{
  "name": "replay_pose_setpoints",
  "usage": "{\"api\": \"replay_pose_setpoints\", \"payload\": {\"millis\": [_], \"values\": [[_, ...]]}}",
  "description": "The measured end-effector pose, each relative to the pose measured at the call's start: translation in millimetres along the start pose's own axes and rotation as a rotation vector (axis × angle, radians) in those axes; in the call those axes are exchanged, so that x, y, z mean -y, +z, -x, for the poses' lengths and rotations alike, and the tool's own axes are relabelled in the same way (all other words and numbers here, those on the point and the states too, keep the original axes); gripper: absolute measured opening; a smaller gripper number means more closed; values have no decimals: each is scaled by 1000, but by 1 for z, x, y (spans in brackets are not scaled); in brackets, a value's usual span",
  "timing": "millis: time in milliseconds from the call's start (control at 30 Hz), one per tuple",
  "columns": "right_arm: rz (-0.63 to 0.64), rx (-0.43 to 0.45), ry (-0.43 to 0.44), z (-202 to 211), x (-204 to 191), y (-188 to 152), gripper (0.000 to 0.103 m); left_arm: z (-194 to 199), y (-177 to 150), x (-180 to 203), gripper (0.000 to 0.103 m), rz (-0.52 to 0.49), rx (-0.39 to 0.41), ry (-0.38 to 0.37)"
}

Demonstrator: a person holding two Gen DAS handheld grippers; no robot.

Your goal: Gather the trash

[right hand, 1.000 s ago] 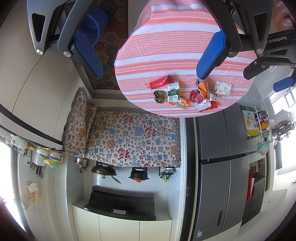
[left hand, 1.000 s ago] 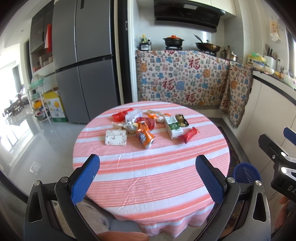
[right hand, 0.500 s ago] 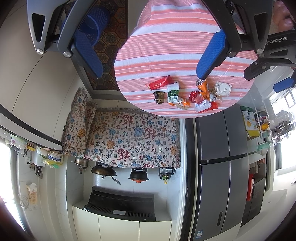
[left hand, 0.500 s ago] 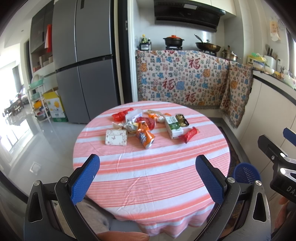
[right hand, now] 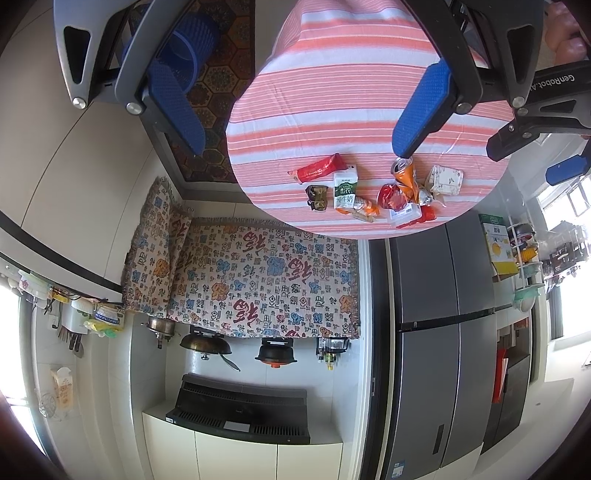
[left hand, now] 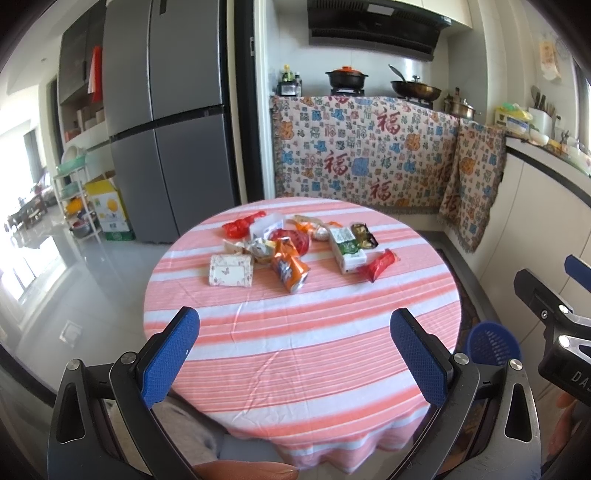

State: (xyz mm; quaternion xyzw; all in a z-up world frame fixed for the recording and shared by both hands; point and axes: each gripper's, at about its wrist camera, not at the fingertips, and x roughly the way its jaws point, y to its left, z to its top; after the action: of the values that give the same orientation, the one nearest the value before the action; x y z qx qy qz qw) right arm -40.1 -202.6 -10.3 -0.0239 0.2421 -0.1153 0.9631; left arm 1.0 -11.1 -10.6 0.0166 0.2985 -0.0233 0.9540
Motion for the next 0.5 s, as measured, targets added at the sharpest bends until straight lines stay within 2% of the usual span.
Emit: {"api": "replay_pose_setpoints", "payload": {"millis": [133, 300, 433, 500], "values": [[-2, -9, 1, -5, -1, -1, 103, -9, 0, -6, 103, 13, -15, -3], [-26, -25, 29, -21, 3, -7, 103, -39, -5, -25, 103, 59, -57, -23], [-43, -79, 33, -50, 6, -19, 103, -74, -16, -38, 103, 91, -116, -78], [-49, -118, 42, -68, 7, -26, 103, -89, -23, -42, 103, 110, -139, -61]]}}
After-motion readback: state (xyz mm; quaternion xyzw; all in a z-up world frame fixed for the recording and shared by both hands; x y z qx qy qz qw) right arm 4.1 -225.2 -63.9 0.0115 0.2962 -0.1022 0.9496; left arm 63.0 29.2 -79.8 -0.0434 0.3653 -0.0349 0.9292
